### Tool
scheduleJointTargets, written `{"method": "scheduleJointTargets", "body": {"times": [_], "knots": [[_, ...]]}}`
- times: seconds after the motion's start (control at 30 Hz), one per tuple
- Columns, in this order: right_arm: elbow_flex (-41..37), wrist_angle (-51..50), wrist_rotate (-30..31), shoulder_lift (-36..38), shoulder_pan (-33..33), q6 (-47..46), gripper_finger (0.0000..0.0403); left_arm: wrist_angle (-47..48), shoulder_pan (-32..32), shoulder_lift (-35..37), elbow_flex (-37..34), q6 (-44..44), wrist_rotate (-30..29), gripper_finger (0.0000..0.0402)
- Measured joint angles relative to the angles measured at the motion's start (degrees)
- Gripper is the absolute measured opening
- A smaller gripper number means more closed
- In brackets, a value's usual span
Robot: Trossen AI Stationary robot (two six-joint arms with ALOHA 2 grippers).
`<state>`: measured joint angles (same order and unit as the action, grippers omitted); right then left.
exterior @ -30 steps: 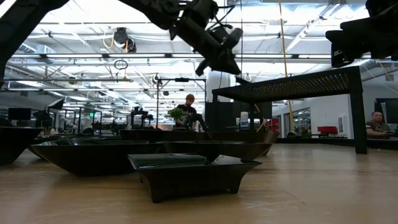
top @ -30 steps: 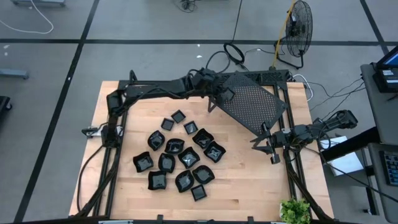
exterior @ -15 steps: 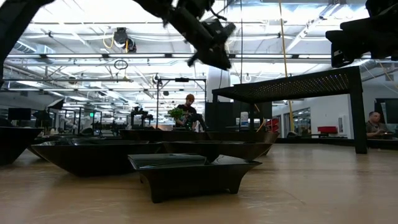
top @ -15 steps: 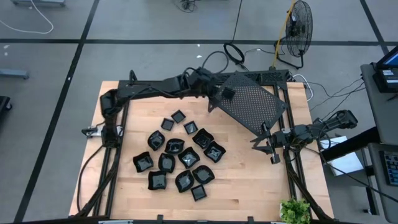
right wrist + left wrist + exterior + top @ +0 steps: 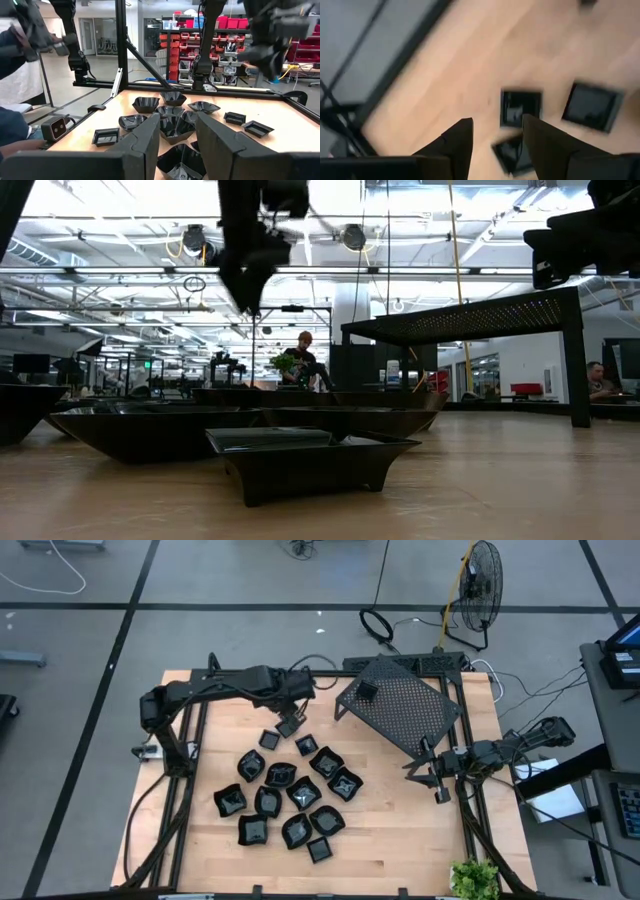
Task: Pick & Place Mini shaped plates
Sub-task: Stack the black square plate on the square black plate on the shelf
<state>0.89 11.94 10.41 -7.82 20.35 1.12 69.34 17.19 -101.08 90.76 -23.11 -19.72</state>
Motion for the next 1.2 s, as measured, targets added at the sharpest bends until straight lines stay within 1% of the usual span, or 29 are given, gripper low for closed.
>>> {"method": "scheduleJointTargets", "body": {"times": [0.1, 0.27, 0.4, 0.47, 0.6, 0.7, 0.8, 1.0, 1.1, 1.2], "knots": [[0.00, -0.03, 0.00, 0.01, -0.01, 0.01, 0.0114, -0.91, 1.63, 0.00, -5.59, -1.69, 3.50, 0.0177], [-0.01, -0.03, 0.00, -0.01, -0.01, 0.00, 0.0114, -1.81, 4.33, 0.27, -15.48, -8.23, 4.39, 0.0177], [-0.02, -0.01, 0.00, -0.01, -0.01, 0.01, 0.0114, -4.81, 5.44, 3.89, -23.34, -10.36, 6.77, 0.0177], [0.00, -0.01, 0.02, 0.01, -0.01, 0.00, 0.0114, -7.15, 5.75, 7.07, -27.61, -11.28, 7.92, 0.0177], [-0.02, 0.01, 0.00, -0.01, 0.01, 0.01, 0.0114, -14.32, 6.23, 14.92, -35.41, -13.65, 10.63, 0.0177], [-0.01, -0.08, 0.00, -0.01, -0.01, 0.01, 0.0114, -23.08, 5.99, 19.91, -41.25, -15.87, 13.44, 0.0177], [0.00, -0.12, 0.00, -0.01, -0.01, 0.01, 0.0114, -29.93, 5.78, 22.35, -46.57, -17.81, 14.54, 0.0177], [-0.01, -0.14, 0.00, 0.00, 0.00, 0.00, 0.0114, -35.63, 5.62, 22.33, -51.90, -20.28, 13.87, 0.0177], [-0.02, -0.16, 0.00, 0.01, -0.01, 0.00, 0.0114, -39.38, 5.62, 22.29, -53.37, -20.59, 14.03, 0.0177], [-0.02, -0.17, 0.00, 0.01, -0.01, 0.01, 0.0114, -41.01, 5.60, 22.27, -53.91, -20.59, 14.18, 0.0177]]}}
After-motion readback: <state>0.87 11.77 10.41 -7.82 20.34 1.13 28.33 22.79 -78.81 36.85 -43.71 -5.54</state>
